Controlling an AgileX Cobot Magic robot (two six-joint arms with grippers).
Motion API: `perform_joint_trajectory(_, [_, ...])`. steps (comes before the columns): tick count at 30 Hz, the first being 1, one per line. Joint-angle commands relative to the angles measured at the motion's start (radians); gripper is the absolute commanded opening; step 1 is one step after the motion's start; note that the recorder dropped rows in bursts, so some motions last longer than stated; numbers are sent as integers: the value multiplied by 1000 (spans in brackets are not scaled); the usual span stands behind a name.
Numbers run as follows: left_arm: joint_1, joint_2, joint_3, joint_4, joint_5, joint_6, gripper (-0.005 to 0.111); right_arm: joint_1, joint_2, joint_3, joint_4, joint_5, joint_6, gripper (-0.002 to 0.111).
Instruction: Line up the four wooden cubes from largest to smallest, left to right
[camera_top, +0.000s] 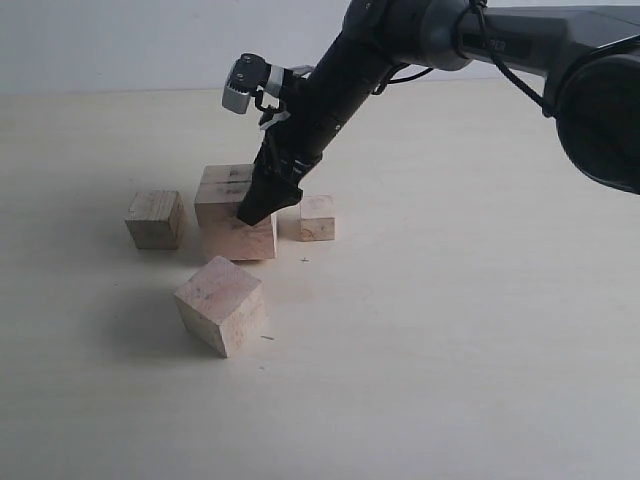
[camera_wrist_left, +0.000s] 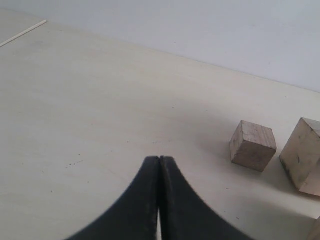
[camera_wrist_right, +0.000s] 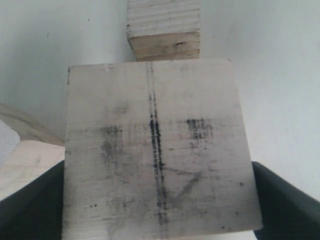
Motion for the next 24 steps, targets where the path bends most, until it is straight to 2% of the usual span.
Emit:
perform_joint_trajectory(1, [1,-6,0,-2,-3,3,0,1,6,6,3,0,2,0])
perform_joint_trajectory(4, [1,-6,0,-2,-3,3,0,1,6,6,3,0,-2,1])
perform_joint_trajectory(8, [1,-6,0,-2,-3,3,0,1,6,6,5,0,-2,10])
perform_joint_trajectory(12, [1,-6,0,-2,-3,3,0,1,6,6,5,-1,-2,33])
perform_joint_trajectory(15, [1,-6,0,-2,-3,3,0,1,6,6,5,-1,-2,59])
perform_joint_trajectory(19, [1,-6,0,-2,-3,3,0,1,6,6,7,-3,-2,86])
perform_joint_trajectory(24, [1,-6,0,-2,-3,3,0,1,6,6,34,0,2,91])
